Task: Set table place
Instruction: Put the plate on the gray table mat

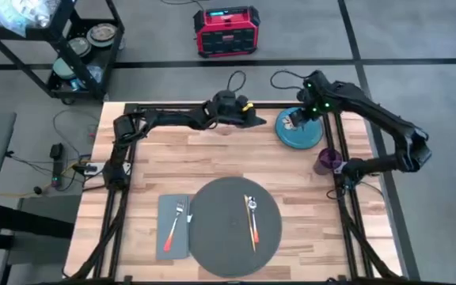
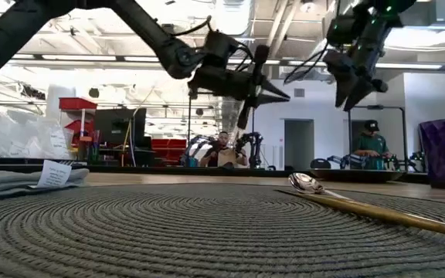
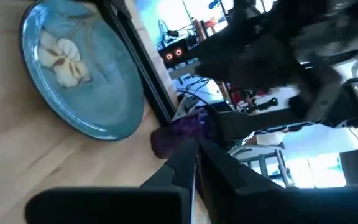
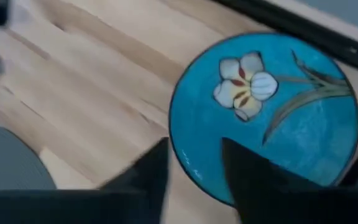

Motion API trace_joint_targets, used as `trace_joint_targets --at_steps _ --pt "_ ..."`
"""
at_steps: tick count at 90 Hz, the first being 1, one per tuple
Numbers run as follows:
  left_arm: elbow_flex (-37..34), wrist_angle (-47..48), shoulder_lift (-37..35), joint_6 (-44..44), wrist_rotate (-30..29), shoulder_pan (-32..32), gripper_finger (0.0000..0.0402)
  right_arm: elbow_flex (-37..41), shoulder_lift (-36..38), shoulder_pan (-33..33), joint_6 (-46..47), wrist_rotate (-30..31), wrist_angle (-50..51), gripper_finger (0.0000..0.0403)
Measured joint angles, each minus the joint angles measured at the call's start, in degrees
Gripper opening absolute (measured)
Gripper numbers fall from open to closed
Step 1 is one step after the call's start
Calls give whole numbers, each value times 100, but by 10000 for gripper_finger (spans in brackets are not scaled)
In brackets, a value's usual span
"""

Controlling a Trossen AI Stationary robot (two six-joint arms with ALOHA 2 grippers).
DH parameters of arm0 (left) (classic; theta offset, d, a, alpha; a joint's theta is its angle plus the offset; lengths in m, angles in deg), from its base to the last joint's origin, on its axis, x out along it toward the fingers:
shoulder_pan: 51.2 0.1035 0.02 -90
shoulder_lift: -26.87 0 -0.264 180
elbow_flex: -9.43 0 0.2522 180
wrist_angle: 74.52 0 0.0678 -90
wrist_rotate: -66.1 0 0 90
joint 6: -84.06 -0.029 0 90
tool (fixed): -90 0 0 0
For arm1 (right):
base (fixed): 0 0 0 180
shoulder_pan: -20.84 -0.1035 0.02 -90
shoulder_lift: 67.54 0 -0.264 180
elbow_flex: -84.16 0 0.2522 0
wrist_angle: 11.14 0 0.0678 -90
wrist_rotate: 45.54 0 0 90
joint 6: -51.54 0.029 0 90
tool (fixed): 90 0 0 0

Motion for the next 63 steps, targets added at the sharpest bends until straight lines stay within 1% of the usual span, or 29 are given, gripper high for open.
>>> trace_joint_targets --at_steps 3,9,15,19,29,45,63 --pt "2 66 6 -29 -2 2 3 -2 -89 0 -46 -1 -36 19" --pt "2 225 -7 -129 -2 6 2 -2 -282 6 -21 -4 -90 11" --pt "2 756 -106 -344 -8 19 1 -2 -509 40 -32 -3 -98 3" --pt "7 1127 -154 -577 -13 19 0 -2 -672 45 -77 14 -98 2" --pt "-3 2243 -247 -1169 -32 19 0 -2 -1051 84 -128 285 -109 0" --pt "4 3265 -588 -1979 -70 -39 0 -2 -1627 308 -249 313 -165 0" --pt "-3 4677 -969 -2749 -798 -260 0 -2 -2158 406 -309 232 -283 0"
